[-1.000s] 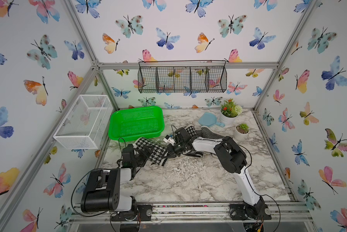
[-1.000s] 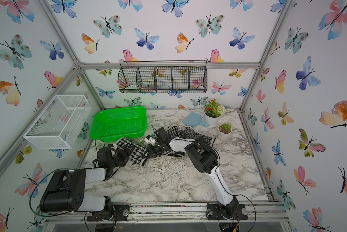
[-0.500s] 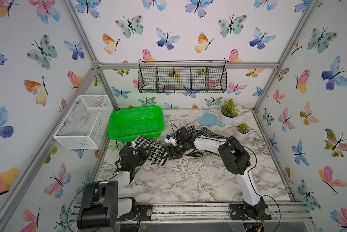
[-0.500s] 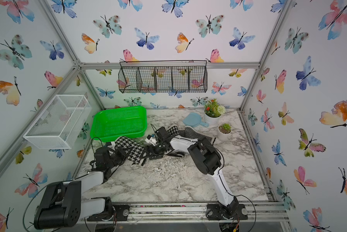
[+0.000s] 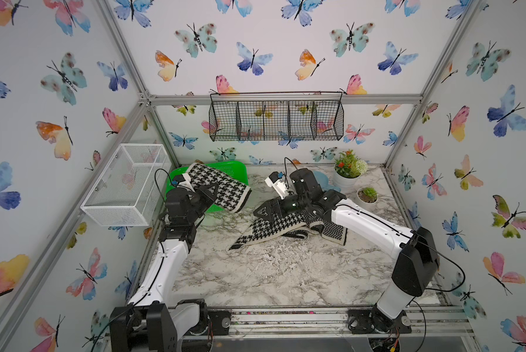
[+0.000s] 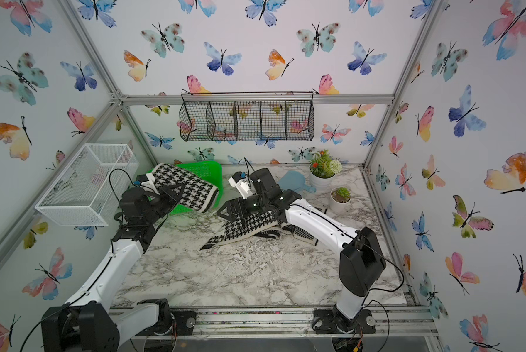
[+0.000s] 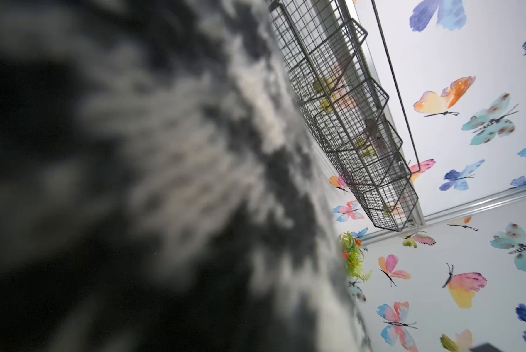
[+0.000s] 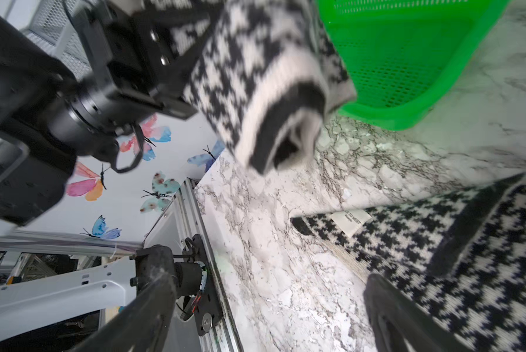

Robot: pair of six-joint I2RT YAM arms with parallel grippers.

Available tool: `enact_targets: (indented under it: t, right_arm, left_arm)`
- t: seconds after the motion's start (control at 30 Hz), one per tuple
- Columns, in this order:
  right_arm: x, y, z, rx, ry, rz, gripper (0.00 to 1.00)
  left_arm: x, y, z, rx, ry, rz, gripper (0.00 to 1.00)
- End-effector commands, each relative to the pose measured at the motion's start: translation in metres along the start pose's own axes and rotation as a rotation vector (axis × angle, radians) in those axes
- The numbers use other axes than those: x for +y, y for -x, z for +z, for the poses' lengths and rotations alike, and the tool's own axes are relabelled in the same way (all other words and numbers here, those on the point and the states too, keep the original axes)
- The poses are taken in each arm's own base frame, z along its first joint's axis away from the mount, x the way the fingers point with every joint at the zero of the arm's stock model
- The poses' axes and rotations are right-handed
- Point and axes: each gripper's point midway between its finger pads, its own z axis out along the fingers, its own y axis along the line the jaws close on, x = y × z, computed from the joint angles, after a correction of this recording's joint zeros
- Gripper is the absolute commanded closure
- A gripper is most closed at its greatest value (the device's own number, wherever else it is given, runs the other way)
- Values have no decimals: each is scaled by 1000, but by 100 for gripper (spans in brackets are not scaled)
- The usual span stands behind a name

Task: Roll up the scarf and place it into the basket
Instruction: Pick up the scarf at the center of the board, then place the scarf in the basket.

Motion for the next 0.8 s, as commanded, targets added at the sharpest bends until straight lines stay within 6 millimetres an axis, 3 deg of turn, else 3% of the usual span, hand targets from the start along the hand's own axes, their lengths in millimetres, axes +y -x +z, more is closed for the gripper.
enact_targets:
  t: [0.0, 0.2, 0.4, 0.6, 0.77]
  right_arm:
    - [-21, -20, 5, 41, -64, 19, 2]
    - [-24, -27, 4, 42, -72, 27, 2]
    - [-30, -28, 2, 36, -116, 35, 2]
    - [-42, -35, 2, 45, -165, 43, 2]
    - [-49, -38, 8, 53, -178, 64, 2]
  left_arm:
    - [7, 26, 28, -33, 74, 78, 100]
    - [38, 51, 76, -34, 143, 79, 100]
    - [100, 60, 109, -14, 247, 22, 100]
    - [170, 54, 126, 31, 355, -52, 100]
    - [216, 34, 119, 81, 475, -118, 100]
